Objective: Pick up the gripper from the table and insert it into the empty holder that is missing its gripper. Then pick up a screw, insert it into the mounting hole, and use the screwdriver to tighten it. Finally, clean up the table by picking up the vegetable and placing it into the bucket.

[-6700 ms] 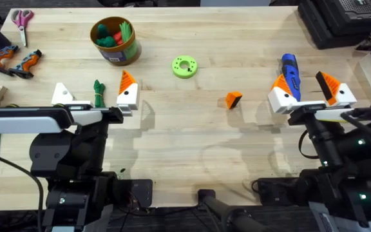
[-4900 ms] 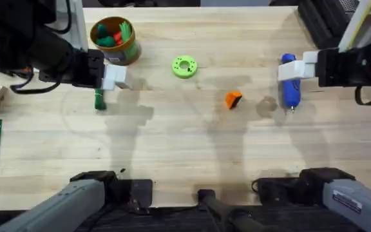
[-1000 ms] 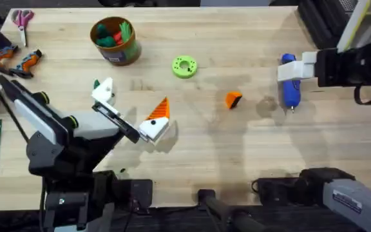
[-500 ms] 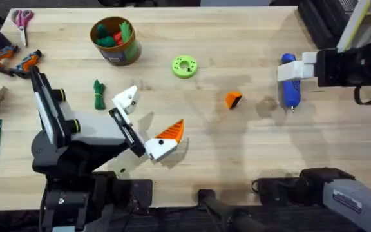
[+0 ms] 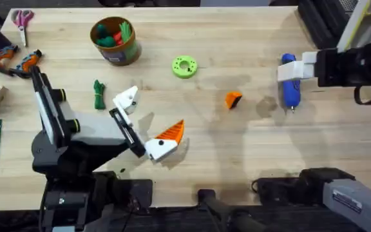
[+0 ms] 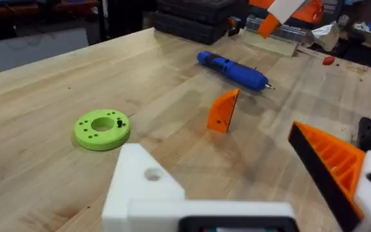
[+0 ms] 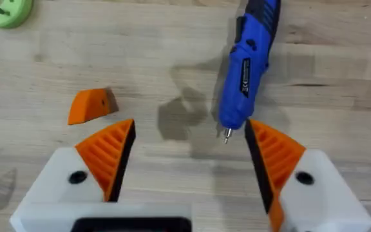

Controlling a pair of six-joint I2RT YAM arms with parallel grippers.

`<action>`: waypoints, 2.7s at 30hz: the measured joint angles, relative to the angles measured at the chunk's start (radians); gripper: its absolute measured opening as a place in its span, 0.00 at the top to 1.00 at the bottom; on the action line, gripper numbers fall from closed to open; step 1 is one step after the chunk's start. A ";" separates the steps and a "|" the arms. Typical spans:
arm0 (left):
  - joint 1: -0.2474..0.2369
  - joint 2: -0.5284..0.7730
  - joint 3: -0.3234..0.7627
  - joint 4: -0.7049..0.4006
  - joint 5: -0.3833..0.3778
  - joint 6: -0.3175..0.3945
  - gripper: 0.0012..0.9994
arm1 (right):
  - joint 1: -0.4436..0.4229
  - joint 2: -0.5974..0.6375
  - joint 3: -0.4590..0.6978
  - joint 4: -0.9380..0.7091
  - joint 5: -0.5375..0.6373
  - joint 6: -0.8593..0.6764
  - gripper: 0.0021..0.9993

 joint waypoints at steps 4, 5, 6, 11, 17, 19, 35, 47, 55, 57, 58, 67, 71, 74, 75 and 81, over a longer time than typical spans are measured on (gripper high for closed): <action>0.000 0.000 0.000 0.000 0.000 0.000 0.01 | 0.000 0.000 0.000 0.000 0.000 0.000 0.01; 0.000 0.000 0.000 0.000 0.000 0.000 0.01 | 0.000 0.000 0.000 0.001 0.000 0.000 0.01; 0.000 0.000 0.000 0.000 0.000 0.000 0.01 | 0.000 0.000 0.000 0.007 0.000 0.000 0.01; 0.000 0.000 0.000 0.000 0.000 0.000 0.01 | 0.000 0.000 0.000 0.079 0.000 0.000 0.01; 0.000 0.000 0.000 0.000 0.005 0.000 0.01 | 0.004 0.000 0.001 0.055 -0.043 0.000 0.01; 0.000 0.000 0.000 0.000 0.008 0.000 0.01 | 0.022 0.004 0.001 0.048 -0.060 0.000 0.01; 0.000 0.000 0.000 -0.001 0.012 0.000 0.01 | 0.405 0.224 0.099 -0.069 -0.094 -0.003 0.01; 0.000 0.000 0.000 -0.001 0.014 0.000 0.01 | 0.461 0.400 0.099 -0.028 -0.069 0.053 0.01; 0.000 0.000 0.000 -0.001 0.015 0.000 0.01 | 0.461 0.538 0.099 0.015 -0.066 0.054 0.01; 0.000 0.000 0.000 -0.001 0.015 0.000 0.01 | 0.461 0.543 0.099 0.015 -0.066 0.054 0.01; 0.000 0.000 0.000 -0.001 0.015 0.000 0.01 | 0.461 0.543 0.099 0.015 -0.066 0.054 0.02; 0.000 0.000 0.000 -0.001 0.015 0.000 0.01 | 0.461 0.542 0.101 0.035 -0.066 0.058 0.05; 0.000 0.000 0.000 -0.001 0.015 0.000 0.01 | 0.461 0.542 0.101 0.035 -0.066 0.062 0.06; 0.000 0.000 0.000 -0.001 0.015 0.000 0.01 | 0.461 0.542 0.101 0.035 -0.040 0.065 0.07; 0.000 0.000 0.000 -0.001 0.015 0.000 0.01 | 0.461 0.542 0.101 0.034 -0.035 0.065 0.07; 0.000 0.000 0.000 -0.001 0.015 0.000 0.01 | 0.462 0.542 0.101 0.028 -0.021 0.065 0.23</action>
